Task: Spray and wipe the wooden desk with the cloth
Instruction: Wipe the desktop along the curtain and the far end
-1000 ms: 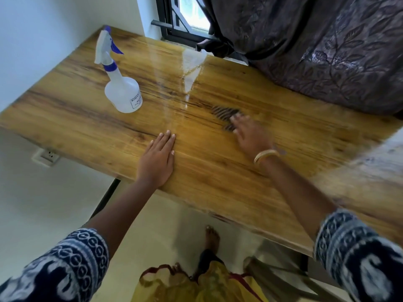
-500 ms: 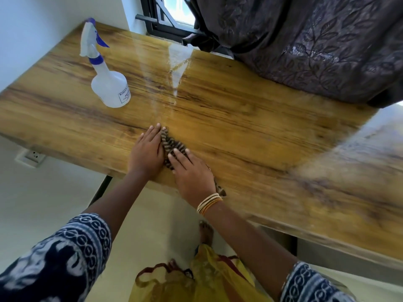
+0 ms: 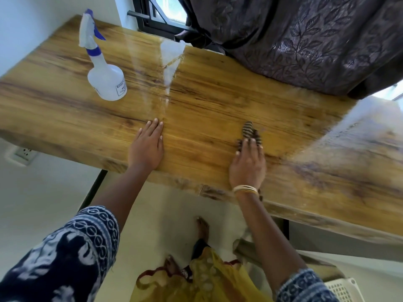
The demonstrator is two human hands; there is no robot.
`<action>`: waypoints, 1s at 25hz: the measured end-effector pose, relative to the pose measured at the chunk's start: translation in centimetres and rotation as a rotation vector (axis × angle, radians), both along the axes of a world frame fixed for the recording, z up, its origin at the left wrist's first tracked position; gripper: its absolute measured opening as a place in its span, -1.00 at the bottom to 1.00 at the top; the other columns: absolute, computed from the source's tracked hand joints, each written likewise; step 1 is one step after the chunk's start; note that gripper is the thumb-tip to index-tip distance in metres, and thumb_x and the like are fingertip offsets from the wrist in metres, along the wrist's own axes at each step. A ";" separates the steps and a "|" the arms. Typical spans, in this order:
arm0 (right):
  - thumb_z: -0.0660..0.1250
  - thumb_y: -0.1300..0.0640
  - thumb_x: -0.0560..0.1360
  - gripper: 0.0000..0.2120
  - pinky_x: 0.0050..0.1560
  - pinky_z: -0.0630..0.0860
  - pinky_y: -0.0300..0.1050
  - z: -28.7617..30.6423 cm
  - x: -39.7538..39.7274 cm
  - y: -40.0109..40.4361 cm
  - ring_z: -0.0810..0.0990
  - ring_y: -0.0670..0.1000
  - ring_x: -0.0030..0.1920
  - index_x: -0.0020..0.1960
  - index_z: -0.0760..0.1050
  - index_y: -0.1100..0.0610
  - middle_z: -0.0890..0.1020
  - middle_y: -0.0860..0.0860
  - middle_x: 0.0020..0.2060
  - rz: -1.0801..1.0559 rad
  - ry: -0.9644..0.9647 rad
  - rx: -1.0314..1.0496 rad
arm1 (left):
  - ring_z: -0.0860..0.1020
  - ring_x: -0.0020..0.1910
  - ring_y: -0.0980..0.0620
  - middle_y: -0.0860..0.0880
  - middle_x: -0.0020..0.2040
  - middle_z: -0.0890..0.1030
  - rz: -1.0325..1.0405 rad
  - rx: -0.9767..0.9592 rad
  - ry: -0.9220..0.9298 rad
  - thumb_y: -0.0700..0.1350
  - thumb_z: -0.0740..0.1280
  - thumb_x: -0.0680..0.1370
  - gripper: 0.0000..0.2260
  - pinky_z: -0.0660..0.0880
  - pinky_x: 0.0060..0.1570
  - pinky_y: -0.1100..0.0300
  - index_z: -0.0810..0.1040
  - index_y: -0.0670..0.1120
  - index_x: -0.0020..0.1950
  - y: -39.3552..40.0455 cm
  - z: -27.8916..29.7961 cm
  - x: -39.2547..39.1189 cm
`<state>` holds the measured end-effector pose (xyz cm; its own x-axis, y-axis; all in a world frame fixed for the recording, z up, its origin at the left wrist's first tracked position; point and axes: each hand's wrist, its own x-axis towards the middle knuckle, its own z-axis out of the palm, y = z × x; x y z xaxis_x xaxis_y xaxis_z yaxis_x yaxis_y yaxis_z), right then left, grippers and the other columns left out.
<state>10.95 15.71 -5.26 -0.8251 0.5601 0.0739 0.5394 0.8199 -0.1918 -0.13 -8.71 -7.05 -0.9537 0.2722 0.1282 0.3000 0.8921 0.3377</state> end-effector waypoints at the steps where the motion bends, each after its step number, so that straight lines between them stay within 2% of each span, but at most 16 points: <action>1: 0.06 0.04 0.64 -0.52 0.48 0.18 0.05 -0.2 -1.0 -2.8 0.17 0.13 0.53 0.54 0.20 0.08 0.26 0.03 0.52 0.047 0.012 -0.005 | 0.13 0.56 0.02 -0.03 0.56 0.22 -0.006 0.002 -0.001 -0.10 0.05 0.67 -0.58 0.06 0.51 0.08 0.24 -0.10 0.55 -0.1 -0.1 0.2; 3: 0.06 0.06 0.63 -0.52 0.48 0.18 0.05 -0.7 -2.7 -8.5 0.15 0.13 0.53 0.54 0.18 0.08 0.25 0.04 0.52 0.213 0.031 -0.039 | 0.15 0.55 0.02 -0.04 0.55 0.24 -0.014 0.014 0.002 -0.10 0.05 0.67 -0.58 0.08 0.50 0.06 0.26 -0.10 0.54 -0.4 -0.2 0.5; 5: 0.11 0.09 0.60 -0.52 0.44 0.24 0.06 -0.9 -3.2 -13.0 0.24 0.16 0.50 0.51 0.26 0.10 0.32 0.06 0.49 0.395 0.050 -0.065 | 0.18 0.54 0.00 -0.06 0.54 0.26 -0.022 0.023 0.007 -0.12 0.07 0.66 -0.58 0.11 0.49 0.04 0.28 -0.11 0.53 -0.8 -0.2 0.9; 7: 0.16 0.10 0.58 -0.55 0.41 0.30 0.05 -0.4 -2.6 -13.5 0.32 0.16 0.46 0.47 0.35 0.10 0.39 0.06 0.45 0.579 0.035 -0.069 | 0.19 0.54 -0.02 -0.07 0.54 0.27 -0.042 0.027 0.010 -0.14 0.08 0.66 -0.58 0.12 0.49 0.03 0.28 -0.13 0.53 -1.1 -0.1 1.1; 9: 0.16 0.07 0.59 -0.56 0.42 0.28 0.01 0.0 -1.9 -10.1 0.34 0.12 0.46 0.46 0.37 0.08 0.39 0.04 0.45 0.637 0.058 -0.062 | 0.19 0.54 -0.03 -0.08 0.54 0.27 -0.050 0.030 0.013 -0.14 0.08 0.66 -0.58 0.11 0.49 0.04 0.28 -0.13 0.53 -1.2 -0.1 1.3; 12: 0.13 0.02 0.62 -0.55 0.45 0.25 0.02 -0.1 0.0 -2.2 0.29 0.07 0.48 0.49 0.31 0.05 0.34 0.02 0.49 0.323 0.034 -0.003 | 0.17 0.55 -0.01 -0.07 0.54 0.26 -0.040 0.015 0.012 -0.13 0.07 0.66 -0.58 0.09 0.50 0.05 0.27 -0.12 0.53 -1.2 0.0 1.6; 14: 0.12 0.04 0.61 -0.55 0.43 0.29 0.07 0.3 0.9 1.7 0.29 0.12 0.47 0.49 0.32 0.09 0.34 0.05 0.48 0.092 0.027 -0.030 | 0.16 0.55 0.00 -0.06 0.55 0.25 -0.029 -0.004 0.016 -0.13 0.07 0.66 -0.58 0.08 0.51 0.05 0.26 -0.11 0.54 -1.1 0.1 1.7; 17: 0.10 0.08 0.62 -0.52 0.44 0.26 0.11 0.4 -0.7 1.0 0.21 0.18 0.50 0.52 0.25 0.13 0.28 0.08 0.51 -0.100 0.021 -0.059 | 0.14 0.56 0.00 -0.06 0.56 0.23 -0.003 -0.036 0.006 -0.13 0.07 0.66 -0.57 0.07 0.51 0.05 0.23 -0.11 0.55 -0.5 0.1 1.8; 19: 0.05 0.06 0.64 -0.51 0.48 0.19 0.09 0.1 -2.6 -2.6 0.14 0.17 0.53 0.55 0.16 0.12 0.21 0.07 0.54 0.031 -0.003 -0.042 | 0.14 0.56 -0.01 -0.07 0.56 0.23 0.004 -0.058 0.001 -0.13 0.07 0.65 -0.56 0.08 0.51 0.04 0.23 -0.12 0.55 0.0 0.1 1.6; 22: 0.06 0.04 0.63 -0.52 0.45 0.22 0.08 -0.6 -4.7 -7.9 0.19 0.16 0.52 0.53 0.20 0.09 0.26 0.05 0.52 0.503 -0.048 0.000 | 0.18 0.54 -0.04 -0.09 0.55 0.25 -0.002 -0.104 0.011 -0.13 0.10 0.63 -0.55 0.08 0.51 0.03 0.25 -0.13 0.54 0.1 0.3 1.3; 24: 0.07 0.03 0.62 -0.54 0.44 0.28 0.07 -0.6 -6.2 -6.9 0.26 0.12 0.49 0.51 0.27 0.05 0.31 0.01 0.50 0.774 -0.087 0.017 | 0.21 0.53 -0.04 -0.10 0.53 0.28 -0.007 -0.109 0.024 -0.14 0.13 0.61 -0.55 0.07 0.51 0.01 0.28 -0.14 0.52 0.6 0.6 0.8; 25: 0.08 0.03 0.62 -0.55 0.44 0.27 0.06 -0.4 -7.2 -4.9 0.26 0.11 0.49 0.51 0.27 0.03 0.30 0.00 0.50 0.828 -0.082 0.038 | 0.21 0.53 -0.04 -0.10 0.53 0.30 -0.006 -0.098 0.031 -0.14 0.13 0.61 -0.56 0.07 0.51 0.01 0.30 -0.14 0.51 1.0 0.8 0.4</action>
